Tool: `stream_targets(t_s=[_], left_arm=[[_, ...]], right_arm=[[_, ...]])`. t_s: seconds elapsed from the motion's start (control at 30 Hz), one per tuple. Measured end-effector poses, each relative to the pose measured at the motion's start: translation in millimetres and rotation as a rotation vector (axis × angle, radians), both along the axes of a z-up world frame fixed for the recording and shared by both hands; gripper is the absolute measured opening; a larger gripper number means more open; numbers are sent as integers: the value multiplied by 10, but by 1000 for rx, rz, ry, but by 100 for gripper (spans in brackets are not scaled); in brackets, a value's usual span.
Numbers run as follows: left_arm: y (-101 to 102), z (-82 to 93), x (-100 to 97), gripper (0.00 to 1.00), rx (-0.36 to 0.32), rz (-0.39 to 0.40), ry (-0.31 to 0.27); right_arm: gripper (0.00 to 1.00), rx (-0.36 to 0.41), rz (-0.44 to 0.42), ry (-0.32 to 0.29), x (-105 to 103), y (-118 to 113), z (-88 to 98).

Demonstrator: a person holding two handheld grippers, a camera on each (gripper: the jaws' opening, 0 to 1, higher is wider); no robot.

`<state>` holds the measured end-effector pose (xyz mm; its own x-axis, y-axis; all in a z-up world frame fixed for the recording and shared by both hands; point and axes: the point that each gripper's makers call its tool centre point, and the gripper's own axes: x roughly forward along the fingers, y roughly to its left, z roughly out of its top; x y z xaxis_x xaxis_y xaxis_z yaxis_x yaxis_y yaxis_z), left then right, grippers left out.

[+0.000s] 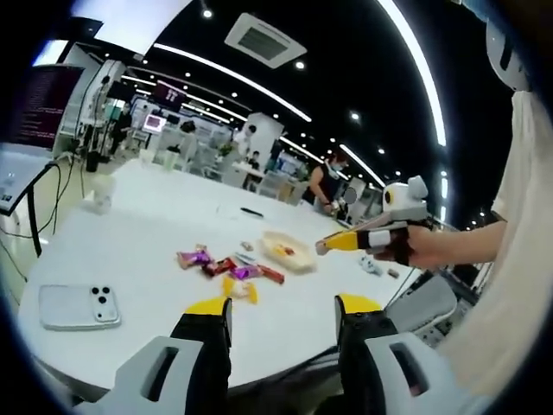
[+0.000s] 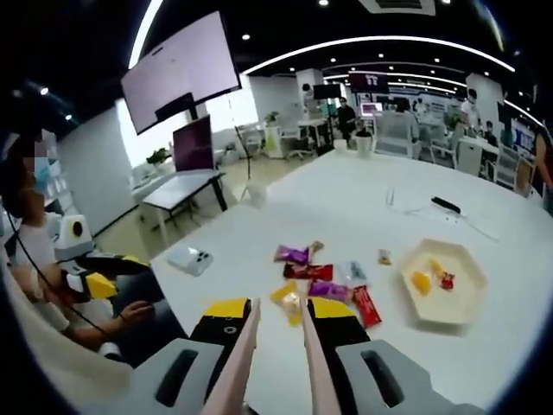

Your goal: Place the target food into the container with the food tongs after gripping and lifting it, then release it inside without dropping or visibly crushing the food.

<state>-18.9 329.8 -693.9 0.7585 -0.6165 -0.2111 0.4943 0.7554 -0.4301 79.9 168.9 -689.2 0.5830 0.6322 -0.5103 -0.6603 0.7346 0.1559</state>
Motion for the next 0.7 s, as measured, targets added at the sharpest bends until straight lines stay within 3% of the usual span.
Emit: stream_targets(t_s=[0.7], left_arm=[[-77, -96, -11, 48, -27, 9, 19]], right_arm=[[27, -96, 16, 35, 230, -209, -338]])
